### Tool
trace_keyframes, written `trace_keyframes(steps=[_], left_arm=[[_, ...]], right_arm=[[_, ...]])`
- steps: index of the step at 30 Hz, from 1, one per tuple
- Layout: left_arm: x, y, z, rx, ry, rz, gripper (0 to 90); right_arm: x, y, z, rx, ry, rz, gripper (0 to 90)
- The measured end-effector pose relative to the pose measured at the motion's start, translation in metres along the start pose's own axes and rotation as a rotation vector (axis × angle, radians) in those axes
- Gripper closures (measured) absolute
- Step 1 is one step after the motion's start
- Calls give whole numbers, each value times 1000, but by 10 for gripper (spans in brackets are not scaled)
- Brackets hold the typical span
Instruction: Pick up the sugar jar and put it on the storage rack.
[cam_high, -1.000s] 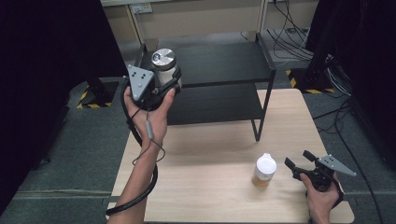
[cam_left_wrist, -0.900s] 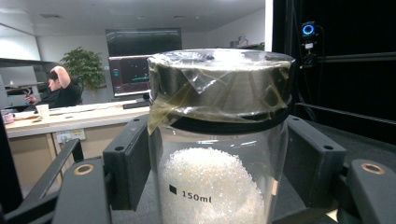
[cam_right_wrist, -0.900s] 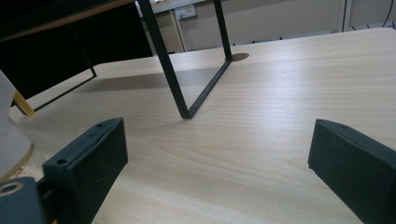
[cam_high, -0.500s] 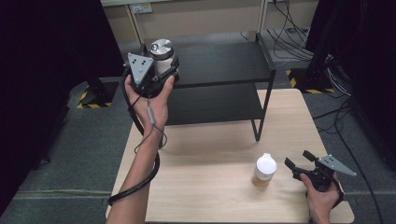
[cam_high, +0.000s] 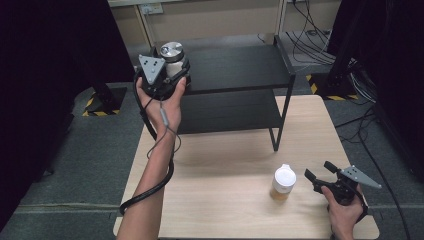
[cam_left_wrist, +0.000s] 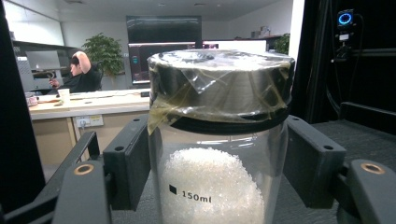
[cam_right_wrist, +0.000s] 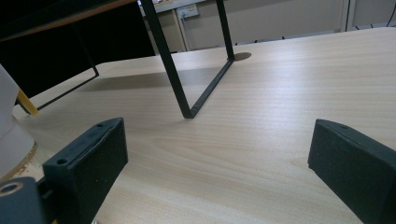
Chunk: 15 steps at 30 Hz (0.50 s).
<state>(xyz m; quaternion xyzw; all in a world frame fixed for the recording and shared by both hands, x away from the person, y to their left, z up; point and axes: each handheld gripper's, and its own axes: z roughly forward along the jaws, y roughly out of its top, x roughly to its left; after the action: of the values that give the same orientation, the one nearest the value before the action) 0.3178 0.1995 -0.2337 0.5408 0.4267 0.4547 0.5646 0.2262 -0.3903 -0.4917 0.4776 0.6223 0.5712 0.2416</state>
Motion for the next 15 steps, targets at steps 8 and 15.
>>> trace_keyframes(steps=[8, 15], left_arm=[[-1, 0, 5, 22, 9, 14, 310], [0, 4, 7, 41, 10, 0, 309]], right_arm=[[0, 0, 0, 1, 1, -2, 50], [0, 0, 0, 3, 2, -5, 50]])
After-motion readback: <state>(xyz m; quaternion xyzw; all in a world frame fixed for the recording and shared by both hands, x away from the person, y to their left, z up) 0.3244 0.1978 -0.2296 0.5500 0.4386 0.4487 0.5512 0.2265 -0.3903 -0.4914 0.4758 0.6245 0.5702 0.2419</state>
